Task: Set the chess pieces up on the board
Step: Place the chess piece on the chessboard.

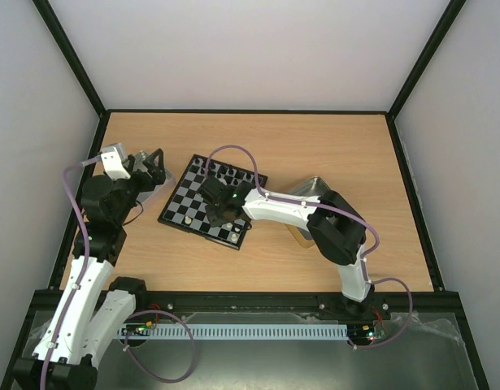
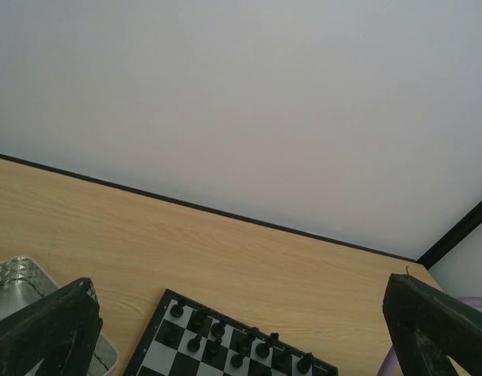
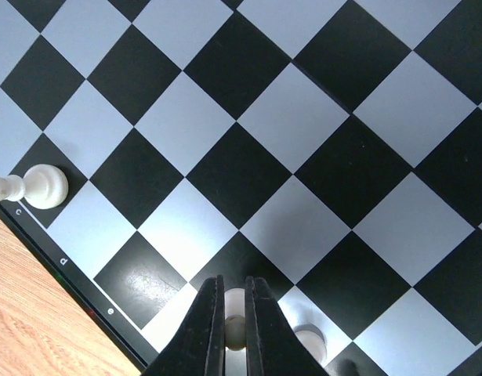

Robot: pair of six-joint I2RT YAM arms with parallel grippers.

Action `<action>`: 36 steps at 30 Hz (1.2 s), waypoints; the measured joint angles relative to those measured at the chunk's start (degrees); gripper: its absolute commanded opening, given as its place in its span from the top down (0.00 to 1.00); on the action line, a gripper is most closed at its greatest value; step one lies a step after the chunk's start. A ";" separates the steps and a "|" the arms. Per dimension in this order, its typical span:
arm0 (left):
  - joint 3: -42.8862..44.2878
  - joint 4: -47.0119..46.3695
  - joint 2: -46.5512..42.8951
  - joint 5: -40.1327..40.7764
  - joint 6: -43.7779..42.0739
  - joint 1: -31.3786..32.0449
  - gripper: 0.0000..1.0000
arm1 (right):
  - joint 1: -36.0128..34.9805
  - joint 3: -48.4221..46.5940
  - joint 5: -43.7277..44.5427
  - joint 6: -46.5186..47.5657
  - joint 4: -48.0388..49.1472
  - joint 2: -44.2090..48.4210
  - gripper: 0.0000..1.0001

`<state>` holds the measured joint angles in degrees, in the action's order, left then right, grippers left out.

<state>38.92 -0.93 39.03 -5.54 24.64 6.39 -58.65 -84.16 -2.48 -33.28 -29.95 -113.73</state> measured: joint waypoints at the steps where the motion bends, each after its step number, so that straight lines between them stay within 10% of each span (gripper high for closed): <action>1: -0.02 0.00 0.00 0.00 -0.02 0.00 0.00 | 0.00 -0.07 0.00 0.04 -0.17 -0.15 0.96; 36: -0.02 0.00 -0.09 0.00 0.00 0.00 0.01 | 0.92 1.73 3.41 -2.34 1.62 4.39 0.74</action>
<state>38.89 -0.93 38.94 -5.54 24.64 6.39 -57.74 -82.43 0.93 -35.62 -28.34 -109.34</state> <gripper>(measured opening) 0.994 0.251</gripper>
